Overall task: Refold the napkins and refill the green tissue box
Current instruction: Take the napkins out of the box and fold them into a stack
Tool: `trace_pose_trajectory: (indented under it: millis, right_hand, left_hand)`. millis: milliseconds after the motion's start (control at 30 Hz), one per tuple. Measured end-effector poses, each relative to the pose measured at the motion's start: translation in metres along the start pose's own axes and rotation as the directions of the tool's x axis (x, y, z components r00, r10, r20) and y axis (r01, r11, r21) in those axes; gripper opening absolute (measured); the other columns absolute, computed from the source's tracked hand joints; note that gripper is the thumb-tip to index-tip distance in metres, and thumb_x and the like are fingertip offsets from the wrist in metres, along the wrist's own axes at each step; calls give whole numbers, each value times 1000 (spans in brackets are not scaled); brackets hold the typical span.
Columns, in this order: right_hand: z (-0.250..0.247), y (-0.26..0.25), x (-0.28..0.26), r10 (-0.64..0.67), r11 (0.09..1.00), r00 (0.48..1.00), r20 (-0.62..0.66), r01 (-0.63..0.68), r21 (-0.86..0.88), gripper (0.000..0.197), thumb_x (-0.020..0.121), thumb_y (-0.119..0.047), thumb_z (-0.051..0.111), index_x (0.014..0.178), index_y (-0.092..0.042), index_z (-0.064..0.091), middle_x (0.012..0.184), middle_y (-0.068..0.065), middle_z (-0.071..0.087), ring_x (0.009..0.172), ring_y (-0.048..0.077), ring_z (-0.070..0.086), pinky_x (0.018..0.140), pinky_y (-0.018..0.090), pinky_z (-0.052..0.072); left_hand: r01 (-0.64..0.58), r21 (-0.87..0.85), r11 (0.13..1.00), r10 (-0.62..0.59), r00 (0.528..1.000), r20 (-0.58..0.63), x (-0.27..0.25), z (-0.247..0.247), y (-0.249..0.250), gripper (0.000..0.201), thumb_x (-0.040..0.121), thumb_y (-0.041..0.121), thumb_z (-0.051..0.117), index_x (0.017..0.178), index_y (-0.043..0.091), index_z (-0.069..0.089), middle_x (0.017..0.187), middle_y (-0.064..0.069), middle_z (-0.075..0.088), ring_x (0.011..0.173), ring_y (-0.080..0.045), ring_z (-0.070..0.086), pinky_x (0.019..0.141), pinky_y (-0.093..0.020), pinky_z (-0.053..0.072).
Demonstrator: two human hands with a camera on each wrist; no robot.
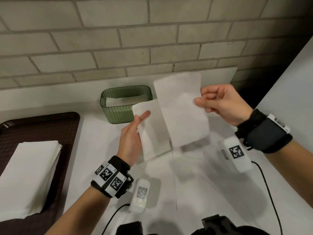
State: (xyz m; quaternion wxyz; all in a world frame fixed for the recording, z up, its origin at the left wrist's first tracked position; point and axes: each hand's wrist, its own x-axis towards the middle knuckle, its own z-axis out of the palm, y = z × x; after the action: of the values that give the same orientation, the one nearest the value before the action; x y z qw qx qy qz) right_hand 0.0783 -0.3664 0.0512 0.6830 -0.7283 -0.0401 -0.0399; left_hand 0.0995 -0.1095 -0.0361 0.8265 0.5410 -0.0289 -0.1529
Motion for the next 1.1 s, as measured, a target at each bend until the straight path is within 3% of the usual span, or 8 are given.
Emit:
trace_pose_trajectory:
  millis: [300, 400, 533, 700, 800, 900, 967, 1100]
  right_hand:
    - [32, 40, 8, 158, 987, 987, -32, -158, 12, 35, 64, -15, 78, 91, 6, 68, 63, 9, 66, 44, 10, 52, 49, 20, 44]
    - [35, 44, 7, 157, 987, 987, -30, -157, -34, 14, 69, -11, 79, 80, -5, 72, 64, 13, 67, 43, 11, 53, 48, 21, 43]
    - [38, 45, 8, 160, 984, 986, -42, -162, -76, 7, 75, -5, 78, 76, -8, 71, 63, 15, 67, 42, 12, 53, 47, 21, 42]
    - [43, 48, 7, 138, 982, 987, -77, -146, -120, 22, 76, -8, 79, 84, 7, 66, 56, 12, 64, 39, 13, 51, 43, 20, 39]
    - [39, 55, -1, 121, 952, 988, -91, -142, -273, 27, 77, -21, 80, 82, 3, 69, 63, 15, 68, 41, 15, 53, 43, 21, 42]
    - [31, 72, -21, 167, 700, 984, 63, -73, -711, 27, 72, -35, 84, 84, -13, 72, 78, 2, 70, 51, 3, 55, 56, 15, 43]
    - [28, 87, -36, 298, 492, 938, 175, 6, -870, 45, 65, -44, 85, 101, -22, 69, 96, -8, 61, 73, -1, 53, 65, 12, 39]
    - [29, 103, -52, 429, 260, 875, 225, 119, -958, 86, 55, -61, 83, 128, -27, 50, 121, -7, 43, 110, 15, 40, 93, 32, 41]
  left_hand:
    - [-20, -58, 998, 24, 998, 64, 4, 32, 8, 75, 88, 61, 36, 133, 4, 55, 132, -12, 62, 124, -27, 57, 103, -47, 46]
    - [-42, -74, 996, 47, 997, 66, 2, 31, 8, 61, 91, 46, 45, 129, 0, 57, 127, -17, 64, 119, -32, 61, 98, -46, 51]
    - [-95, 5, 995, 95, 994, 53, 3, 25, 0, 36, 90, 7, 62, 124, -4, 58, 123, -19, 65, 115, -37, 61, 97, -46, 50]
    - [-170, 74, 983, 171, 985, -6, 0, 24, -3, 34, 81, -3, 67, 114, 1, 63, 117, -16, 68, 107, -30, 64, 95, -46, 50]
    - [-249, 111, 962, 253, 967, -25, -3, 13, 0, 51, 81, -7, 66, 128, 6, 54, 125, -11, 65, 115, -26, 62, 97, -40, 50]
    - [-321, 130, 938, 327, 945, -29, -12, -7, 4, 81, 81, -17, 62, 146, 22, 33, 137, 7, 58, 122, -18, 58, 96, -34, 51]
    - [-345, 132, 929, 353, 935, -42, -20, -21, 4, 88, 83, -20, 59, 149, 30, 27, 142, 4, 54, 123, -18, 57, 98, -34, 50]
    - [-312, 148, 938, 328, 939, -101, -36, -41, -2, 69, 85, -14, 61, 142, 22, 45, 131, 0, 62, 121, -20, 59, 96, -33, 52]
